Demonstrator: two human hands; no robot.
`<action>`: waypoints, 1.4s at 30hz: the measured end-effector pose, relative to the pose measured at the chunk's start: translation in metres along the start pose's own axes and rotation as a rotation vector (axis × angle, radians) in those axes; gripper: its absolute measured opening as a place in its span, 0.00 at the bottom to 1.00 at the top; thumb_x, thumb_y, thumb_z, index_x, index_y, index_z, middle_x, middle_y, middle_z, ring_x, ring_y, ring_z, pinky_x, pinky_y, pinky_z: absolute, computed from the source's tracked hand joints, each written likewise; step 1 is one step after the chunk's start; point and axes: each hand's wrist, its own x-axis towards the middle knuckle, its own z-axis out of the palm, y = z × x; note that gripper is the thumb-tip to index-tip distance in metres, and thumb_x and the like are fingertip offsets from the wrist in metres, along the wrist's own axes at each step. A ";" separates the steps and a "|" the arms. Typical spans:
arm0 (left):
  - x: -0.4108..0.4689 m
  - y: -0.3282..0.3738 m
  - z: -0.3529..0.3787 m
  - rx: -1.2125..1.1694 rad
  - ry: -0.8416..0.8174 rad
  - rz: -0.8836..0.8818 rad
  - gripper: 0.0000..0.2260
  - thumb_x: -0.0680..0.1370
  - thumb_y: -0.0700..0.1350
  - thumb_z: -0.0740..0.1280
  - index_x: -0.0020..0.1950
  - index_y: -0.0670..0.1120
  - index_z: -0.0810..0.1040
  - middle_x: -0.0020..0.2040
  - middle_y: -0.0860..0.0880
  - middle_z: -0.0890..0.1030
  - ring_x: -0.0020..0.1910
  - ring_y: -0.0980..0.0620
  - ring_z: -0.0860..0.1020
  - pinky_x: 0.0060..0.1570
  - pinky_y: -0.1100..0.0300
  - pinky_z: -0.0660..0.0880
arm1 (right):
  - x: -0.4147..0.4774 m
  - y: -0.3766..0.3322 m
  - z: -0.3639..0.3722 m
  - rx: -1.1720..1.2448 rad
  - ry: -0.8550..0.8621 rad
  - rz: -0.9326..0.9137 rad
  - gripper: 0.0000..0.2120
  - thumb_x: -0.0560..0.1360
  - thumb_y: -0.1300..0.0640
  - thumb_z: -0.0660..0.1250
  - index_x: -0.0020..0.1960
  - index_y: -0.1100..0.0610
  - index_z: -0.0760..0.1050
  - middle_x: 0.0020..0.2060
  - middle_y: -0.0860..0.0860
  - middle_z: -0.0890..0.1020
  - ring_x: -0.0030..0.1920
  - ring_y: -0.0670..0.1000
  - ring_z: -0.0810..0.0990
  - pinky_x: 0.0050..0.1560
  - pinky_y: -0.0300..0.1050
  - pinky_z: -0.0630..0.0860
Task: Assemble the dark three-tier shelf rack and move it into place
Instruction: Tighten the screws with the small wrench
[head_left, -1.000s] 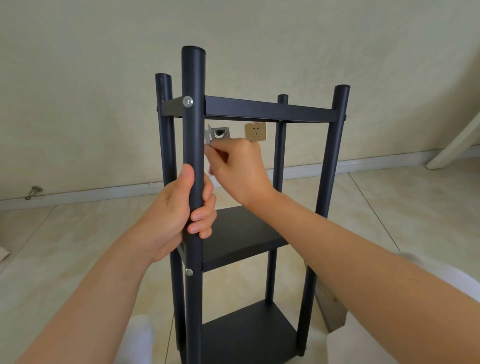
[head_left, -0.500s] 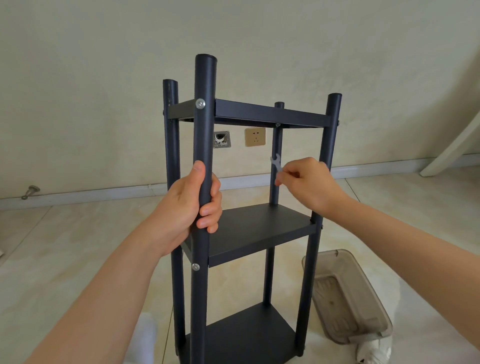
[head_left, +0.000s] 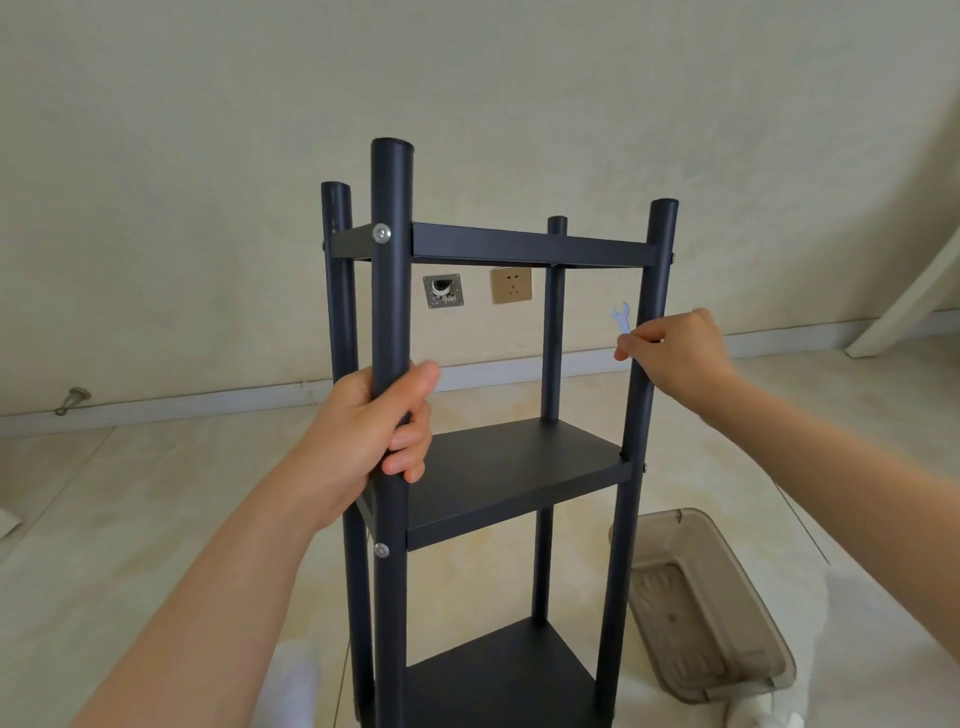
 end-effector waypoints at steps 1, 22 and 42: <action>0.000 -0.001 -0.001 0.015 0.006 0.012 0.21 0.75 0.58 0.68 0.31 0.48 0.65 0.25 0.48 0.62 0.22 0.50 0.62 0.27 0.57 0.71 | 0.001 0.000 0.001 0.003 0.000 0.002 0.10 0.80 0.55 0.65 0.49 0.56 0.84 0.52 0.55 0.73 0.50 0.51 0.67 0.48 0.43 0.67; 0.021 -0.028 -0.027 0.160 0.682 0.053 0.12 0.79 0.46 0.70 0.42 0.44 0.70 0.30 0.47 0.67 0.23 0.52 0.66 0.29 0.57 0.67 | -0.014 -0.008 0.000 0.372 -0.310 -0.120 0.10 0.79 0.54 0.68 0.42 0.50 0.86 0.44 0.48 0.84 0.49 0.53 0.79 0.52 0.49 0.79; 0.038 -0.055 -0.064 0.159 0.736 -0.130 0.14 0.82 0.55 0.65 0.43 0.47 0.72 0.30 0.49 0.72 0.32 0.51 0.74 0.40 0.59 0.73 | -0.054 -0.065 -0.027 0.404 -0.382 -0.516 0.11 0.78 0.54 0.69 0.40 0.46 0.86 0.37 0.39 0.82 0.40 0.39 0.78 0.42 0.33 0.75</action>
